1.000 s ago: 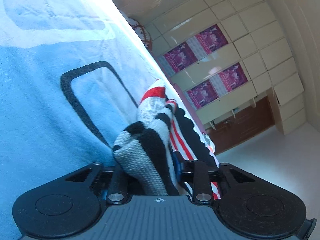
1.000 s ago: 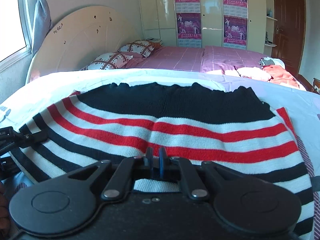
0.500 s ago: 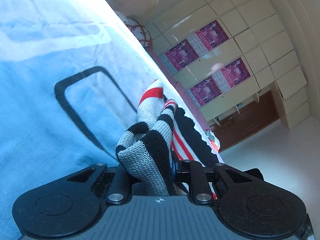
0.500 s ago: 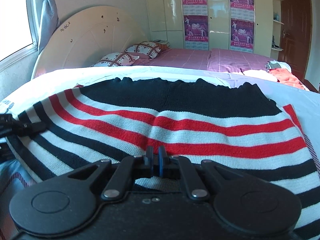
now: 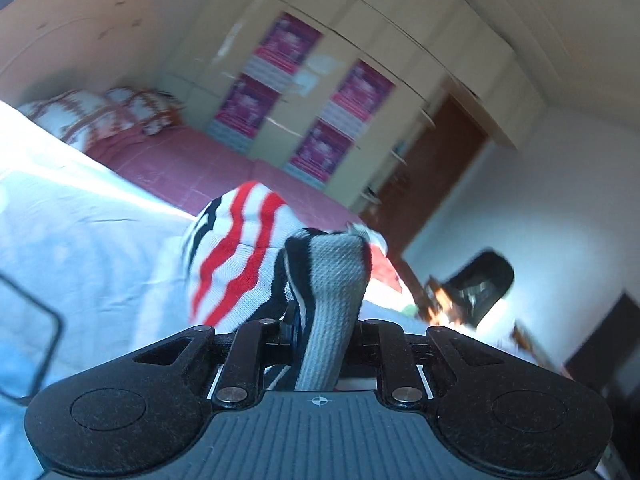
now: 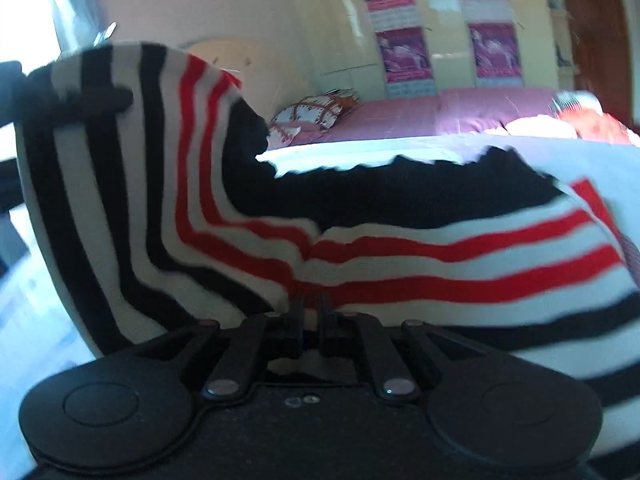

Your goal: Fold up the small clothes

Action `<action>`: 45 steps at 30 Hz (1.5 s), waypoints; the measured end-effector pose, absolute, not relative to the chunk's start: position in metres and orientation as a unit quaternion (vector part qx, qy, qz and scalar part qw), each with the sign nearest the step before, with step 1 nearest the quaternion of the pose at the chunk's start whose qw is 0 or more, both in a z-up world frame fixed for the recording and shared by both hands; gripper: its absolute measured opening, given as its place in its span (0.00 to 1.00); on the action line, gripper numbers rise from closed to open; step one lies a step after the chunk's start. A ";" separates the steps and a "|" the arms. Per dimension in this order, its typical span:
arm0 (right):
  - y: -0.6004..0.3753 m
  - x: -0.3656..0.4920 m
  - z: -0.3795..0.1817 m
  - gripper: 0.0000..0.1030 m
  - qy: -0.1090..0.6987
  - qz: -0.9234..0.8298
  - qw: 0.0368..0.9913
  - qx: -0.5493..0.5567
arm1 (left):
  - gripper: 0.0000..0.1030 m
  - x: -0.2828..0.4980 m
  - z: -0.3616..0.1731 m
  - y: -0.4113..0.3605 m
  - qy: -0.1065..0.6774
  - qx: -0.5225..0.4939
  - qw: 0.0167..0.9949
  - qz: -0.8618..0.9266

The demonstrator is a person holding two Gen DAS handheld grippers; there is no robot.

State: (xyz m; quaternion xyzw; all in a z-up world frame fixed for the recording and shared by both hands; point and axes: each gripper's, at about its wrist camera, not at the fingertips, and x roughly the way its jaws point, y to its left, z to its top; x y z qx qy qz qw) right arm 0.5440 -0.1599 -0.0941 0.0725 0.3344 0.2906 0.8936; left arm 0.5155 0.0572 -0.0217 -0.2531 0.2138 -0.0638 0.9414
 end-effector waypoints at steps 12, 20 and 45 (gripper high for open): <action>-0.403 0.511 -0.069 0.53 0.314 0.139 0.873 0.346 | 0.72 0.555 -0.044 -0.130 0.341 -0.083 0.918 -0.185; -0.386 0.509 -0.081 0.60 0.357 0.224 0.801 0.426 | 0.73 0.495 -0.011 -0.015 0.286 -0.167 0.938 -0.105; -0.280 0.485 -0.064 0.15 0.352 0.171 0.904 0.170 | 0.73 0.548 -0.099 0.027 0.365 -0.252 0.894 -0.060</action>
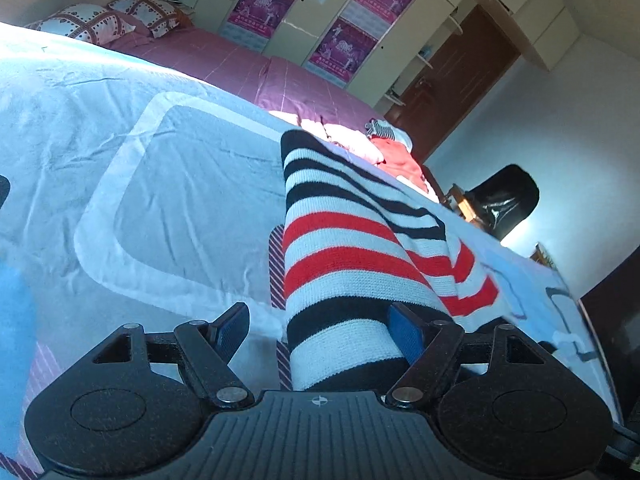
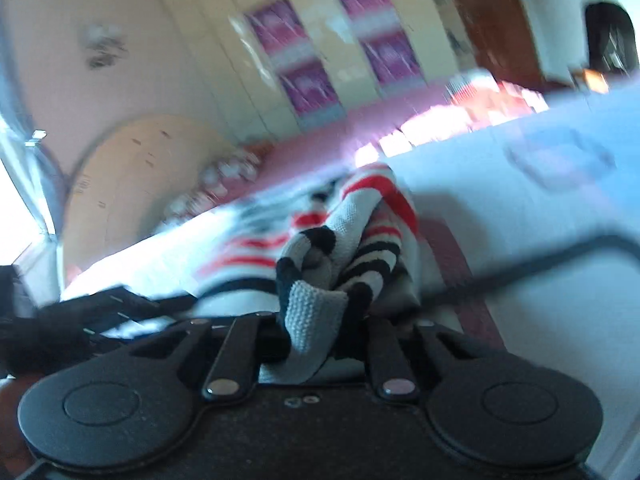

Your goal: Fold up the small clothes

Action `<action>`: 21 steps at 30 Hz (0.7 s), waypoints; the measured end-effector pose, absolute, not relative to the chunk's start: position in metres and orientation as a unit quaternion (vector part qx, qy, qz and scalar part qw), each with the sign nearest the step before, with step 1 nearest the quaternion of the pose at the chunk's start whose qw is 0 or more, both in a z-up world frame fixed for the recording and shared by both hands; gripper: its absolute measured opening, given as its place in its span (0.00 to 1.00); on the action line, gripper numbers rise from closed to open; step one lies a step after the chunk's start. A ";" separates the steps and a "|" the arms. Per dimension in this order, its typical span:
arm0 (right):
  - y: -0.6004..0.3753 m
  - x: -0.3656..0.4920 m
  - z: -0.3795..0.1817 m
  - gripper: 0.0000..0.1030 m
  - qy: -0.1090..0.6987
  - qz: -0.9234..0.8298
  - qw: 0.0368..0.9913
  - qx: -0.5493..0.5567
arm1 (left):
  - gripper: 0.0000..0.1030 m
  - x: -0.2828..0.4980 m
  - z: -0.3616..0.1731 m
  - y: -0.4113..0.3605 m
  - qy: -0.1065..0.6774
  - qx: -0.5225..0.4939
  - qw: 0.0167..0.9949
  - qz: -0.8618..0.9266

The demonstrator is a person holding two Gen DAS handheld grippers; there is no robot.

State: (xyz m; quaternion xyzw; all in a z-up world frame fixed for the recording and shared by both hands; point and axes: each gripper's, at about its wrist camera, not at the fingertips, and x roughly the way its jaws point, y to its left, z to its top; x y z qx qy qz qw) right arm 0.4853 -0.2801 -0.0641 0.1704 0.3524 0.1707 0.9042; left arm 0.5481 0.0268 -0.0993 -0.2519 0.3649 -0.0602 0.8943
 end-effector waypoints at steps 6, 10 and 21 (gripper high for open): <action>-0.296 0.494 -0.080 0.16 0.368 0.183 0.882 0.229 | 0.80 0.549 -0.106 0.023 0.365 -0.251 0.895 -0.053; -0.305 0.497 -0.086 0.17 0.375 0.189 0.868 0.267 | 0.81 0.549 -0.105 0.022 0.363 -0.235 0.900 -0.054; -0.331 0.508 -0.042 0.43 0.327 0.187 0.897 0.231 | 0.80 0.544 -0.094 0.031 0.345 -0.230 0.907 -0.073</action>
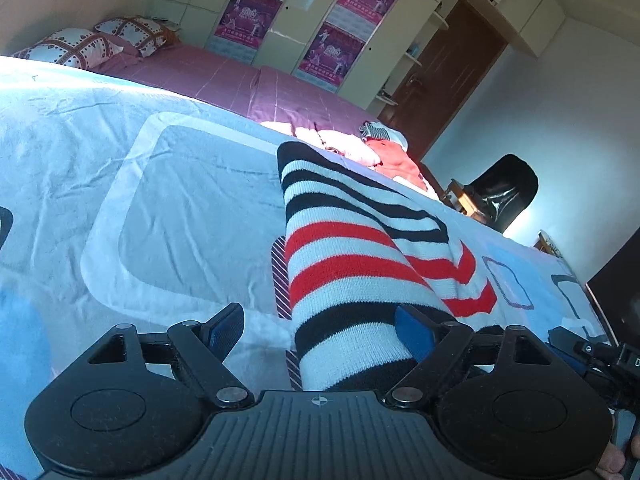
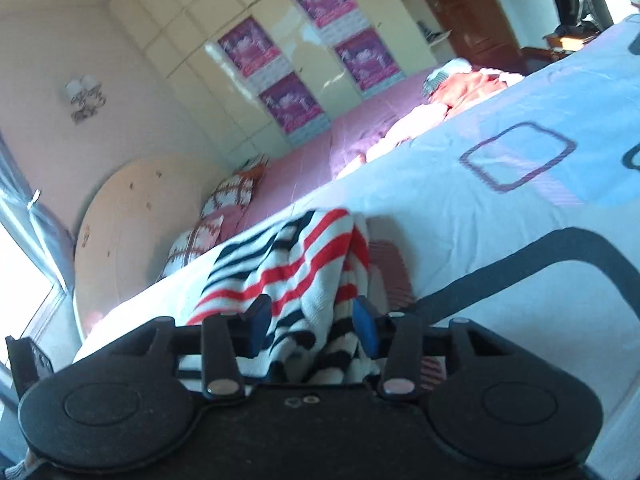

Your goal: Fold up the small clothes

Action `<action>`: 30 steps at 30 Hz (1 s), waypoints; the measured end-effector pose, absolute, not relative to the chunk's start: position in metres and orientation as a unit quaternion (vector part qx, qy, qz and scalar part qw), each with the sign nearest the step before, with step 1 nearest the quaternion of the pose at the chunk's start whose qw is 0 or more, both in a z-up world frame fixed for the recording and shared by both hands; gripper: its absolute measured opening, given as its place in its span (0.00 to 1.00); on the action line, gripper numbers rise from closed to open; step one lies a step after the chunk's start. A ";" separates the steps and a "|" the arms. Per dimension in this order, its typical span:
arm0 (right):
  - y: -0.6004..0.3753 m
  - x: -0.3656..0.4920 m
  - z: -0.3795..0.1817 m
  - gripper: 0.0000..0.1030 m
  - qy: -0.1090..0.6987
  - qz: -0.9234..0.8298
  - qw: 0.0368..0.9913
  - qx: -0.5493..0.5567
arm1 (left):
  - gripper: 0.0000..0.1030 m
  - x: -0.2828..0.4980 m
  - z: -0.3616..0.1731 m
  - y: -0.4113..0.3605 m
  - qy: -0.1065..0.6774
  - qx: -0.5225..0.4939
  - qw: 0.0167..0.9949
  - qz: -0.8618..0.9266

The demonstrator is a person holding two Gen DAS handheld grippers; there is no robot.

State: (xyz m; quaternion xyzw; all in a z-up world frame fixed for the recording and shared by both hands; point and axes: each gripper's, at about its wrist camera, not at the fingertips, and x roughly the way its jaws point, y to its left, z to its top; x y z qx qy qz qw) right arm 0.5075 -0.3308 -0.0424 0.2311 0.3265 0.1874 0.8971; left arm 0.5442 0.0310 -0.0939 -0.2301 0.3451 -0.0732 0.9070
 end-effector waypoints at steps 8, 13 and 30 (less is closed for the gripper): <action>-0.311 0.509 -0.052 0.19 0.319 0.254 0.886 0.219 | 0.80 0.541 -0.095 0.027 0.357 -0.195 0.912 -0.060; -0.334 0.512 -0.086 0.18 0.371 0.226 0.863 0.260 | 0.80 0.540 -0.091 0.025 0.360 -0.190 0.911 -0.064; -0.311 0.489 -0.058 0.12 0.357 0.264 0.886 0.135 | 0.79 0.466 -0.092 0.023 0.343 -0.197 0.917 -0.056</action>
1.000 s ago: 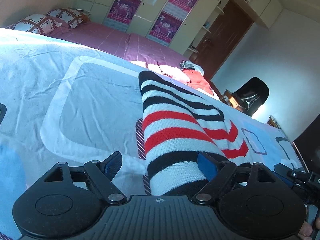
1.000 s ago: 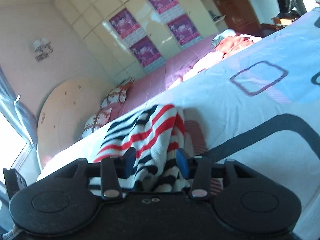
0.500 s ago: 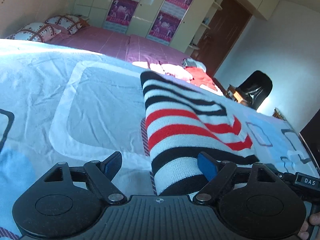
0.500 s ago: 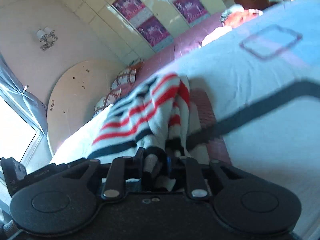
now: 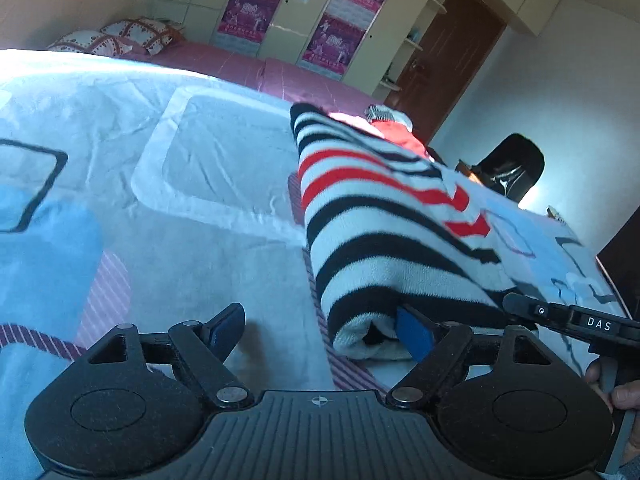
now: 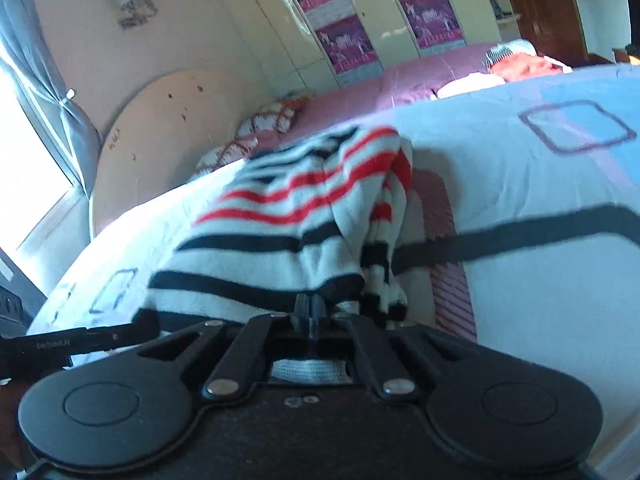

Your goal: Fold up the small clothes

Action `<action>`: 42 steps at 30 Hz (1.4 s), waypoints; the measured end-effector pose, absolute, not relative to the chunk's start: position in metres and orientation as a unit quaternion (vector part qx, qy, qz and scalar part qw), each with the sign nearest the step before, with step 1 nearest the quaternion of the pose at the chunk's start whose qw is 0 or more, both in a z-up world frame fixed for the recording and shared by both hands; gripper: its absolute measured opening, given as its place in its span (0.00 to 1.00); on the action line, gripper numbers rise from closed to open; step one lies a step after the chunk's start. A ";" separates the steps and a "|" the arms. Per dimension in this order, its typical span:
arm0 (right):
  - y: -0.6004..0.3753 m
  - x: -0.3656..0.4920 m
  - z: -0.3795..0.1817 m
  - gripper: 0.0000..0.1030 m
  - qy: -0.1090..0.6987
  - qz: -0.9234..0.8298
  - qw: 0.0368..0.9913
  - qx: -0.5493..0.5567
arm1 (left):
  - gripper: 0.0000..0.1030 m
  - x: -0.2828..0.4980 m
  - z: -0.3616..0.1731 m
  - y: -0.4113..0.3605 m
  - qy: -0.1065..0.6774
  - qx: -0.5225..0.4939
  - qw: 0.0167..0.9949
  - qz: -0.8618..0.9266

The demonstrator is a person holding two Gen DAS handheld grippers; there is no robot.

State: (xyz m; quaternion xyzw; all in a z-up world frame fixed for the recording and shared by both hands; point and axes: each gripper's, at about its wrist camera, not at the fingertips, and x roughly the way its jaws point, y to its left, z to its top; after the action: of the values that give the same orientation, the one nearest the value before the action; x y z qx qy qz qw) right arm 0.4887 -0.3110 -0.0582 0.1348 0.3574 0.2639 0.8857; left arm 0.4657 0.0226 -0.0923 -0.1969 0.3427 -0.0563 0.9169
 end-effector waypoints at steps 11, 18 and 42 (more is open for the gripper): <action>-0.305 0.547 -0.039 0.41 0.306 0.214 0.921 0.109 | 0.80 0.544 -0.061 0.023 0.306 -0.186 0.930 -0.081; -0.310 0.644 -0.076 0.41 0.396 0.208 0.867 0.219 | 0.80 0.605 -0.100 0.025 0.368 -0.229 0.896 -0.093; -0.291 0.633 -0.062 0.59 0.351 0.153 0.921 0.063 | 0.74 0.604 -0.099 0.013 0.363 -0.175 0.912 -0.077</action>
State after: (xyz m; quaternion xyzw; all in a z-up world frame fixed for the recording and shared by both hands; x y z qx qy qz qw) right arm 0.6325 -0.2914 -0.0620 0.0632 0.3513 0.1534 0.9214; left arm 0.6036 0.0130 -0.0991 -0.1746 0.3634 -0.0766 0.9119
